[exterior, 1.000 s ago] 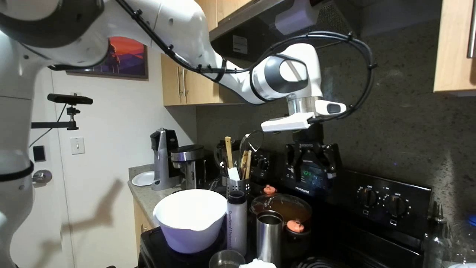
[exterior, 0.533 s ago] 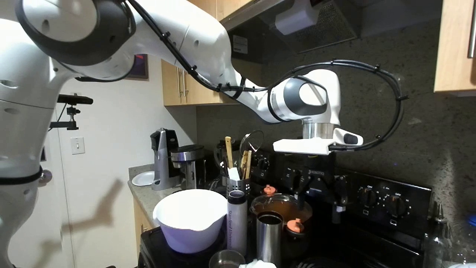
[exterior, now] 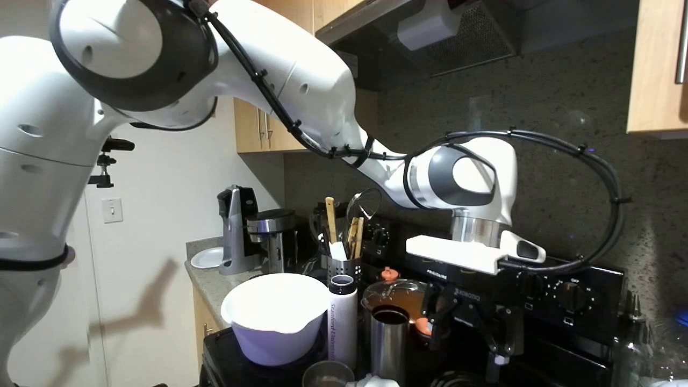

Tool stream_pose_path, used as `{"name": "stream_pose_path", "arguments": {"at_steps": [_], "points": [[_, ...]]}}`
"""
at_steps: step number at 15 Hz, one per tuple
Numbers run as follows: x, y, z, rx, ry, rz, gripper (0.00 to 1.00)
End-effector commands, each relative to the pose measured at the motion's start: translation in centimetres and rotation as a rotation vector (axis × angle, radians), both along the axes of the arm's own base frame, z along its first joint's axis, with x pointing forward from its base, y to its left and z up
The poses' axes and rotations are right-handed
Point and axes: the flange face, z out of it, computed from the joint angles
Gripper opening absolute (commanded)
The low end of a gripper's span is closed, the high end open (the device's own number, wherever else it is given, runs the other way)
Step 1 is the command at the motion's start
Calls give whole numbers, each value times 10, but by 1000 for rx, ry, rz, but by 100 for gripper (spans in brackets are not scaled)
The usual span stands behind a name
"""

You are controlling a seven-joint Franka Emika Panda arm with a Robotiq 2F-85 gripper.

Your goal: Put the bowl on the right plate of the stove

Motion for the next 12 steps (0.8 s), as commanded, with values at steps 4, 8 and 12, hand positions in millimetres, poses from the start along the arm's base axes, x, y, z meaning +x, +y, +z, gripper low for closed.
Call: {"name": "stream_pose_path", "arguments": {"at_steps": [4,8,12], "points": [[-13,13,-56,96,-4,27,100],[-19,31,-87,114,0,78,100],[-21,33,-111,95,-14,112,100]]}}
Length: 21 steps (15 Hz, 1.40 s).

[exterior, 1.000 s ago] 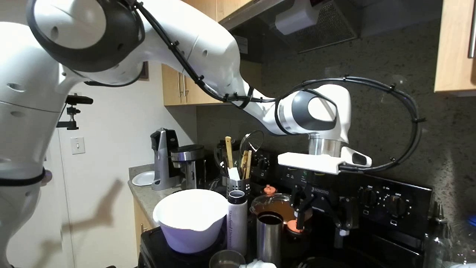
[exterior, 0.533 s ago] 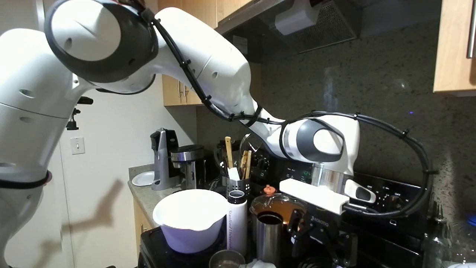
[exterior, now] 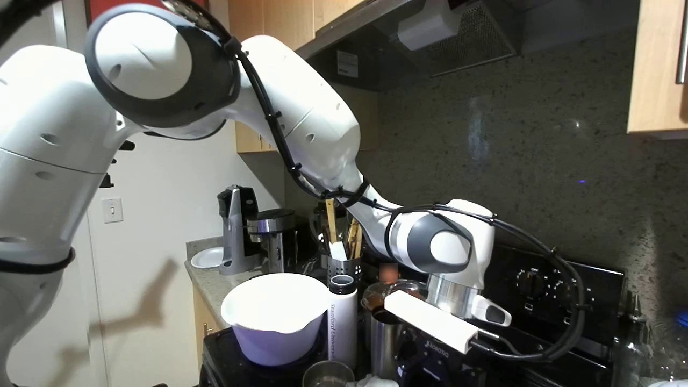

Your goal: Put the bowl on the right plate of the stove

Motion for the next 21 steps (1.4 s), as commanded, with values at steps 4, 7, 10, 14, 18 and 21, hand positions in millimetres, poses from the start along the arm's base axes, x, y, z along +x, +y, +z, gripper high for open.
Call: {"name": "stream_pose_path", "arguments": {"at_steps": [4,7,10,14,18,21], "points": [[-6,-8,-28,-31,-36,57,100],[-9,-12,-36,-41,-38,56,75],[-7,-13,-37,-45,-48,57,59],[-4,-11,-34,-51,-67,58,27],[-1,-10,-30,-45,-75,50,1],[4,-9,-18,-43,-90,37,3]]}}
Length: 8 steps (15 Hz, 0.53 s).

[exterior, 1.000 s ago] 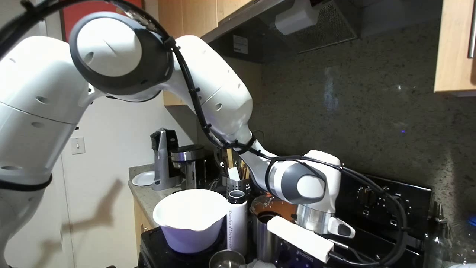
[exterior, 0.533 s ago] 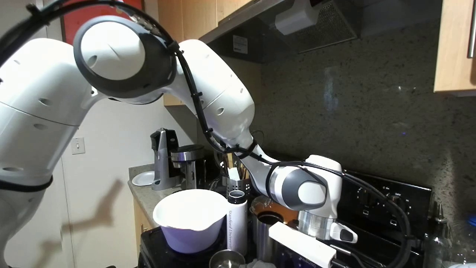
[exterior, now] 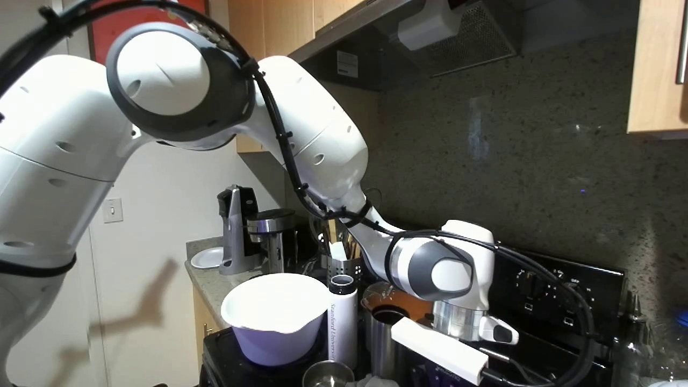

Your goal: Put the bowl on the right plate of the stove

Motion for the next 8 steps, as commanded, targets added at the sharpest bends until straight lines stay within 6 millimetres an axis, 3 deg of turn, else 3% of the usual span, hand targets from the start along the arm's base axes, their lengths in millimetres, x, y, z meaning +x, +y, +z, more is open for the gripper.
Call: {"name": "stream_pose_path", "arguments": {"at_steps": [1,8], "points": [[2,5,22,3,-29,-4,2],[8,37,71,-5,-57,45,3]]}}
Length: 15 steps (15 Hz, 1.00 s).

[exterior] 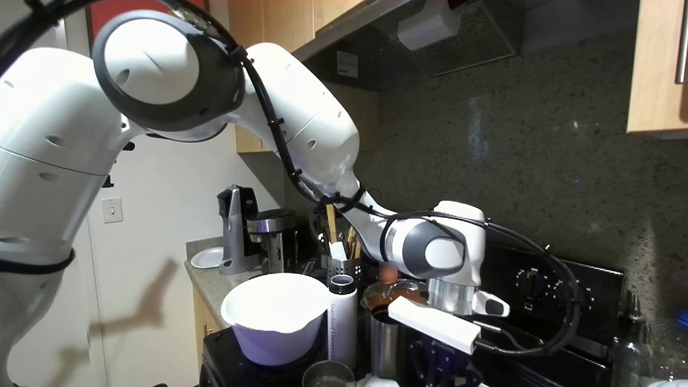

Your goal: Put the bowl on the right plate of the stove

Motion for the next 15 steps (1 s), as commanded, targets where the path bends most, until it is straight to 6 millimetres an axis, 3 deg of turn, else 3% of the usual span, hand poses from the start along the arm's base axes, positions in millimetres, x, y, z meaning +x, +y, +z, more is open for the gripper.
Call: {"name": "stream_pose_path", "arguments": {"at_steps": [1,6,8,15], "points": [[-5,21,48,-23,-5,27,3],[-16,29,77,-95,27,45,3],[-30,27,86,-132,64,28,3],[-77,31,92,-151,168,12,3]]}}
